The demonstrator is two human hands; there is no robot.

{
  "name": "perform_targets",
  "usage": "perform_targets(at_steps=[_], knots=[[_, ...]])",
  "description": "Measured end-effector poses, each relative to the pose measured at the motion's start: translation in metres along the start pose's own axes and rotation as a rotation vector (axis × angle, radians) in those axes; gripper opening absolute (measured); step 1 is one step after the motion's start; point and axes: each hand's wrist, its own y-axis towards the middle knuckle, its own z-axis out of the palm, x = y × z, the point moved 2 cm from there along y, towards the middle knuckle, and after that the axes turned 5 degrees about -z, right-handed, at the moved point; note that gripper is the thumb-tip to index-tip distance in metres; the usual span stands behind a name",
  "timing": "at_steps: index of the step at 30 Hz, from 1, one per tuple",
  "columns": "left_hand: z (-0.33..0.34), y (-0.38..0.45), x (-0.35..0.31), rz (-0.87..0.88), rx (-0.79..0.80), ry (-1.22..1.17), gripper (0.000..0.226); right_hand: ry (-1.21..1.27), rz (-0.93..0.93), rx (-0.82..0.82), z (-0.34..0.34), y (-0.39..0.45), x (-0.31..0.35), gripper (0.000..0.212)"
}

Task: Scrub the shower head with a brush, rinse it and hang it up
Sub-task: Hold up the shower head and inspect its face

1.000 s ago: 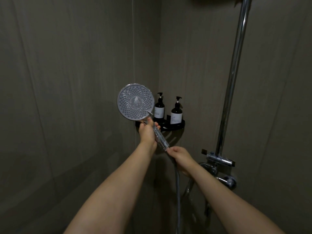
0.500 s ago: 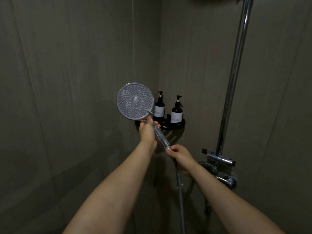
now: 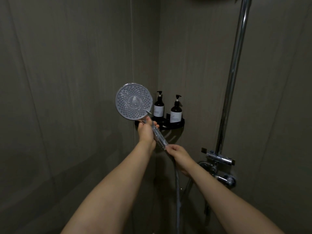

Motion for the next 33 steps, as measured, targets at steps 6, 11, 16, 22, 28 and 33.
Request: perform_targets(at_steps=[6,11,16,22,28,33], knots=[[0.000,-0.004,-0.001,-0.007,0.004,0.007,0.010,-0.035,0.000,0.008,0.001,-0.002,-0.002,0.013],[-0.001,-0.007,0.000,-0.012,0.015,0.023,0.010,-0.084,0.013,0.056,0.000,-0.005,-0.002,0.017],[0.000,-0.010,0.000,-0.012,0.014,0.017,0.011,-0.046,0.034,0.060,-0.001,-0.008,0.000,0.022],[0.005,-0.013,-0.005,-0.019,0.012,-0.089,0.011,-0.131,-0.011,-0.006,-0.005,-0.011,-0.008,0.017],[-0.002,-0.011,-0.004,-0.008,0.000,-0.074,0.011,-0.168,-0.032,0.009,0.002,-0.016,-0.015,0.020],[-0.005,-0.012,-0.004,0.002,-0.001,-0.068,0.014,-0.254,-0.023,-0.004,-0.006,-0.016,-0.016,0.017]])
